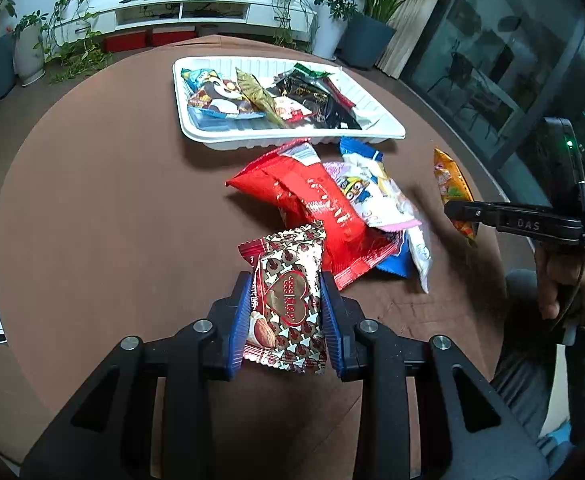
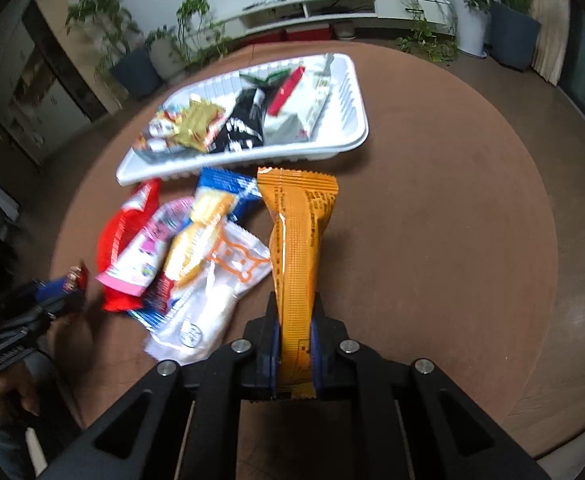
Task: Organize snacks
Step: 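Carry both packets over the tray and lower them inside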
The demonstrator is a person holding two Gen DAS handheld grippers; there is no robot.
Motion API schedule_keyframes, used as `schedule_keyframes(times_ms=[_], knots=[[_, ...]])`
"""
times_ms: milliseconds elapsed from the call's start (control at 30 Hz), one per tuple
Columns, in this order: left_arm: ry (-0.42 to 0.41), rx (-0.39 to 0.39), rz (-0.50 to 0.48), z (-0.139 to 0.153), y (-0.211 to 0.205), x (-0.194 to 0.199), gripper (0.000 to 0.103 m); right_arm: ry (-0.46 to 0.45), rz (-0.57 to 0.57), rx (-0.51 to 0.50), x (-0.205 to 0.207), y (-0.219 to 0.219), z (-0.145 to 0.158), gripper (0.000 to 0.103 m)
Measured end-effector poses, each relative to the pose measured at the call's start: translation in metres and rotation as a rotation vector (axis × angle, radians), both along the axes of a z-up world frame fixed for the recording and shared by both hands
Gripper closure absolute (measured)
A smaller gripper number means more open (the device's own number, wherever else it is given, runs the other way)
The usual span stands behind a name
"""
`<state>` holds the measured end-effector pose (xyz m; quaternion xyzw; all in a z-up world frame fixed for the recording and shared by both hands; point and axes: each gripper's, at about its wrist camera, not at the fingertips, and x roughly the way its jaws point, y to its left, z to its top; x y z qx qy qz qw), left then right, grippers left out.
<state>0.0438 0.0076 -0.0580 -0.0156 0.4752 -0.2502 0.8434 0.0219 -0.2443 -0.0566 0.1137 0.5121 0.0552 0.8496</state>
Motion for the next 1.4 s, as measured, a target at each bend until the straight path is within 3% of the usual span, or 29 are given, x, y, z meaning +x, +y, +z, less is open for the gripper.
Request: schedule_keyframes(times_ms=[267, 567, 700, 867, 1133, 1400], knots=[[-0.035, -0.055, 0.037, 0.022, 0.009, 0.019, 0.072, -0.039, -0.068, 0.070, 0.011, -0.027, 0.017, 0.090], [-0.115, -0.080, 0.124, 0.070, 0.037, 0.087, 0.072, -0.084, -0.194, 0.100, 0.059, -0.087, 0.045, 0.090], [-0.133, -0.072, 0.125, 0.087, 0.033, 0.124, 0.072, -0.114, -0.161, 0.078, 0.093, -0.081, 0.063, 0.090], [-0.134, -0.069, 0.097, 0.097, 0.010, 0.165, 0.072, -0.135, -0.060, 0.068, 0.142, -0.041, 0.077, 0.090], [-0.089, -0.011, 0.055, 0.069, -0.044, 0.227, 0.072, -0.044, 0.063, 0.105, 0.215, 0.032, 0.052, 0.090], [-0.028, 0.034, 0.054, 0.020, -0.066, 0.252, 0.072, 0.050, 0.108, 0.072, 0.245, 0.068, 0.014, 0.090]])
